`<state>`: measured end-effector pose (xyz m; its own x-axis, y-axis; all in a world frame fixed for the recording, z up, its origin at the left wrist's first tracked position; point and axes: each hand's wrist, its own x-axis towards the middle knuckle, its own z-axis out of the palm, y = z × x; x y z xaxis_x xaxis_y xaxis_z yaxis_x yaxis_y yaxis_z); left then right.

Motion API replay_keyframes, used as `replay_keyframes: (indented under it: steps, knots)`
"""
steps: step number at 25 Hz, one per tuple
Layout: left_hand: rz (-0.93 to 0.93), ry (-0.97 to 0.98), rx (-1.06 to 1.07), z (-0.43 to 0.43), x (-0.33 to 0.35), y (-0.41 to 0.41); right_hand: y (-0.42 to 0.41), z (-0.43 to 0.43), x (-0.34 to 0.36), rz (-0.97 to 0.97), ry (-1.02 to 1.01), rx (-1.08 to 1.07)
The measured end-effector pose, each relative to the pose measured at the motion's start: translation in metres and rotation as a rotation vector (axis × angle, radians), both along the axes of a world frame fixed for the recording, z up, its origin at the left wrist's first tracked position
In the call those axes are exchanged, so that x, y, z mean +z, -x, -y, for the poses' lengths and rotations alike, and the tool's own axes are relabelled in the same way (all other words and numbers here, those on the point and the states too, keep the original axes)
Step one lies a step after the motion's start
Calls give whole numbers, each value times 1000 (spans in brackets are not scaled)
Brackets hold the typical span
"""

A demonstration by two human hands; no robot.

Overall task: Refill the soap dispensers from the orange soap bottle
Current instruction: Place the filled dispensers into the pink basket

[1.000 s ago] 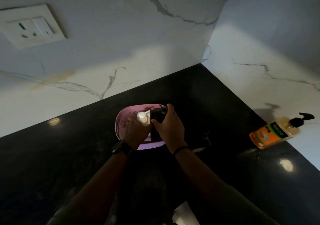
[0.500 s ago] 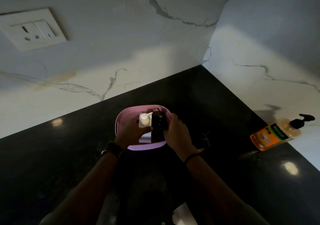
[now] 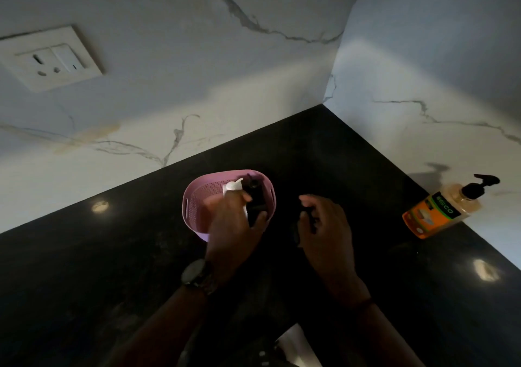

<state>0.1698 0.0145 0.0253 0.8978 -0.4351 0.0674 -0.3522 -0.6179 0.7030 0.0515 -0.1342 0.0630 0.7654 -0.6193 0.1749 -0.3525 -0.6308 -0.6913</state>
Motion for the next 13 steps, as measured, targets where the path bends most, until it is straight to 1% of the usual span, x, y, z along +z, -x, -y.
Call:
replay_keyframes:
  steps: [2, 3, 4, 7, 9, 10, 11, 13]
  knots:
    - [-27, -37, -288, 24, 8, 35, 26, 18, -6, 46, -27, -139]
    - [-37, -86, -387, 37, 3, 43, 35, 25, -11, 32, -42, -187]
    - [-39, -153, -438, 51, -4, 45, 41, 29, -13, 19, -55, -219]
    - [-65, -366, -494, 84, -17, 34, 56, 34, -17, 26, -81, -247]
    - [-154, -491, -627, 100, -12, 23, 60, 34, -20, 12, -101, -237]
    - [-185, -505, -651, 105, -6, 20, 60, 34, -20, 1, -112, -235]
    - [-186, -478, -634, 104, 0, 19, 58, 33, -20, 5, -124, -233]
    - [-201, -368, -534, 86, 20, 22, 52, 32, -20, 36, -144, -225]
